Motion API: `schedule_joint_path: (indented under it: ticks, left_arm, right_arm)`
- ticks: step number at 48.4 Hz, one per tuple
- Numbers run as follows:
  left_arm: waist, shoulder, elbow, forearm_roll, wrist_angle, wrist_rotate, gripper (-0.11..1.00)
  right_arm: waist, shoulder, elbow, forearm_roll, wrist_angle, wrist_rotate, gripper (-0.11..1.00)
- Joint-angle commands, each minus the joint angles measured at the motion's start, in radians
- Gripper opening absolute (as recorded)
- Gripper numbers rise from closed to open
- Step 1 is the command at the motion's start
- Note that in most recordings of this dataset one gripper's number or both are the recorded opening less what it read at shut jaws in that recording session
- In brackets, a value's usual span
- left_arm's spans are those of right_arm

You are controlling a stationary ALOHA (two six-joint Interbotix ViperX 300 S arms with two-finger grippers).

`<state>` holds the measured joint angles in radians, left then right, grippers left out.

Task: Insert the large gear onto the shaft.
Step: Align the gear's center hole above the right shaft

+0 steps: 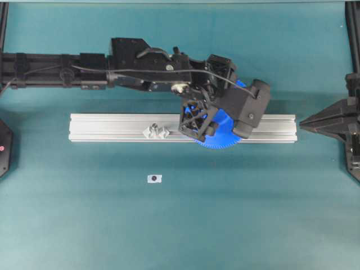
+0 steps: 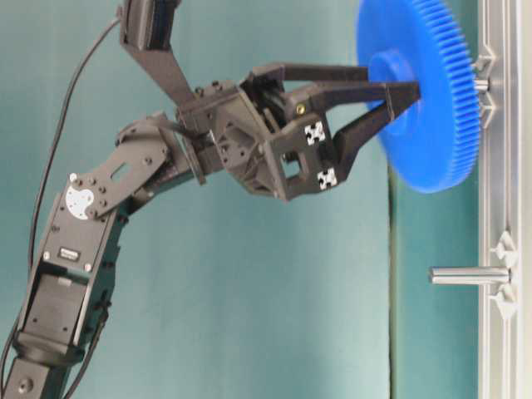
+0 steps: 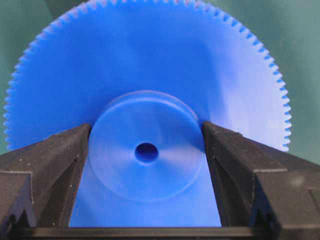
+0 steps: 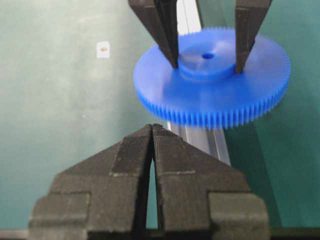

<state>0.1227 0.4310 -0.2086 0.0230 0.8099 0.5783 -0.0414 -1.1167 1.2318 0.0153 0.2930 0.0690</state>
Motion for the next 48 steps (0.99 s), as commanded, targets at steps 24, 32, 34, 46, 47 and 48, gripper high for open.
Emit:
schedule_joint_path:
  ticks: [24,32,34,46,47,48]
  left_arm:
    - [0.017,-0.009,-0.046,0.003,0.011,0.002,0.77]
    - [0.021,-0.009,-0.046,0.003,0.012,0.002,0.77]
    - [0.025,-0.009,-0.048,0.003,0.012,0.0,0.77]
    - [0.026,-0.009,-0.051,0.005,0.012,0.002,0.77]
    - [0.026,-0.008,-0.051,0.003,0.012,0.002,0.77]
    - [0.026,-0.008,-0.051,0.003,0.012,0.002,0.77]
  right_arm:
    - [-0.003,0.006,-0.012,-0.002,-0.008,0.006,0.09]
    - [-0.003,0.006,-0.012,-0.002,-0.008,0.006,0.09]
    - [-0.003,0.006,-0.012,-0.002,-0.008,0.006,0.09]
    - [-0.003,0.006,-0.012,-0.002,-0.008,0.006,0.09]
    - [-0.003,0.006,-0.014,-0.002,-0.008,0.006,0.09]
    - [-0.003,0.006,-0.014,0.0,-0.009,0.006,0.09]
